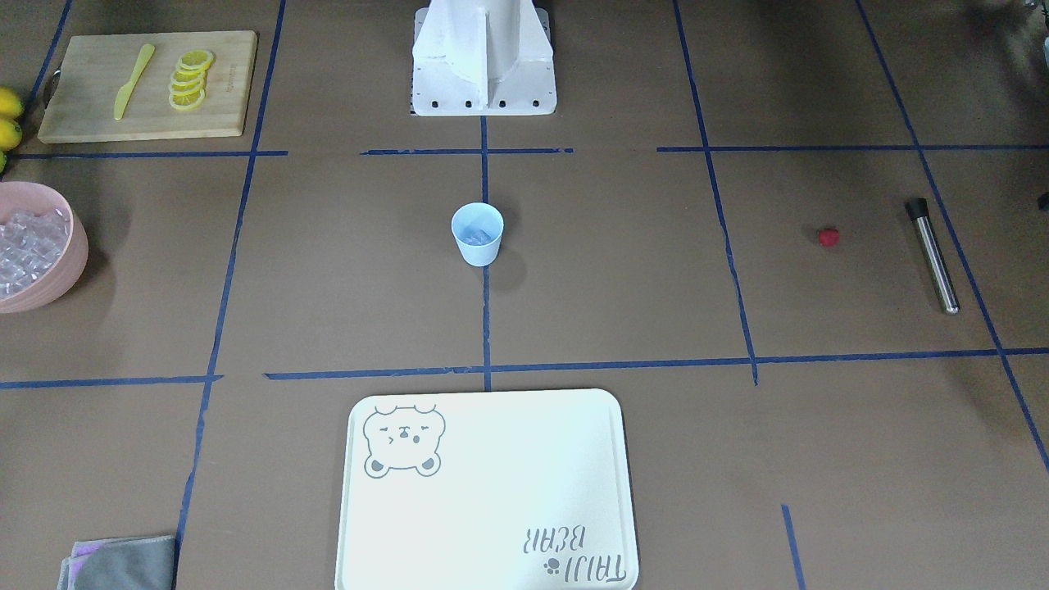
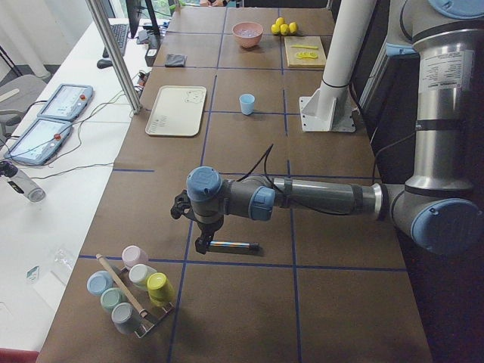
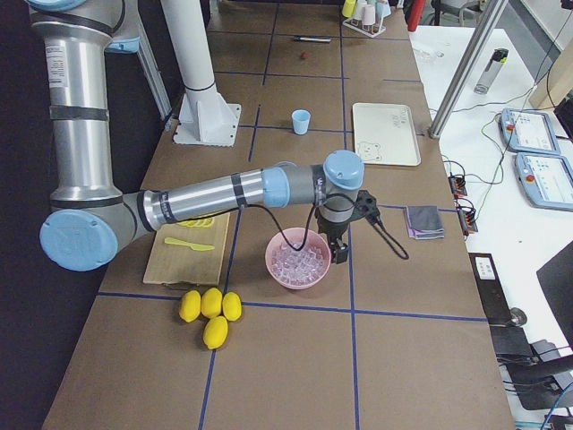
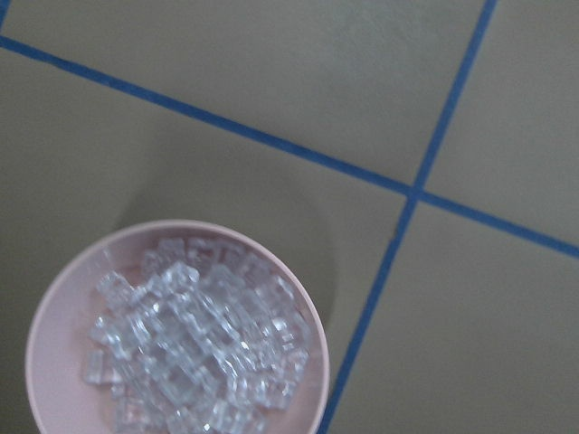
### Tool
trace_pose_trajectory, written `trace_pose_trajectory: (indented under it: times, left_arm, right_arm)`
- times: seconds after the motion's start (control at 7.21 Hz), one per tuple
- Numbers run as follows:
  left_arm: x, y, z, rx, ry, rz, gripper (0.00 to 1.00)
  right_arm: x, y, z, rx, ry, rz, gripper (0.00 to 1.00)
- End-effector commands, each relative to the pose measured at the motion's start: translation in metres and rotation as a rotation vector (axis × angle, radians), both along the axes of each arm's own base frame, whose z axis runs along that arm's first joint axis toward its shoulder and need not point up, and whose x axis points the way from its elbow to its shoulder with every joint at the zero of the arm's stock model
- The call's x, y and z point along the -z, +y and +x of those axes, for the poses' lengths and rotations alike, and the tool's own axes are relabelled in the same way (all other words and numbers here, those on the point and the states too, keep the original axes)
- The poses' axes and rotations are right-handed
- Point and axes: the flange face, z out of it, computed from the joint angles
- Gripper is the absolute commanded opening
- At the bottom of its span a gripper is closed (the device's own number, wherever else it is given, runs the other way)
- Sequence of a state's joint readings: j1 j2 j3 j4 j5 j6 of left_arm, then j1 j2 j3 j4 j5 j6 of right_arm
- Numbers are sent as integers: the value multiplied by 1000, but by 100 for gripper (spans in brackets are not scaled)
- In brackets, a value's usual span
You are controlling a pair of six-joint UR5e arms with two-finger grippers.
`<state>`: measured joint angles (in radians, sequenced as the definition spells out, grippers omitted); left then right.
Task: Mash ice and strawberries in cup
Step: 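Lower the left gripper onto the red strawberry and close on it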
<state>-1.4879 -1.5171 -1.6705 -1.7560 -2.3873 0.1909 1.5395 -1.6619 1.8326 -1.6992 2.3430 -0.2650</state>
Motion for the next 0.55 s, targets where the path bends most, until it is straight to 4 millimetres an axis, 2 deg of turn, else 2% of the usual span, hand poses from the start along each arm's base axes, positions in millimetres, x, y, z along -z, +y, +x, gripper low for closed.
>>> trace_pose_trajectory:
  times: [0.0,0.14,0.42]
  left_arm:
    - [6,-4,1,2,6,47,100]
    - [19,-9,2,58,22,10,100]
    - [24,-10,3,119,36,-45,100]
  right_arm:
    - [-43,55,30,-66,0,-91,99]
    - [-47,62,30,-98,0,-131,99]
    - [-45,65,30,-118,0,-148,99]
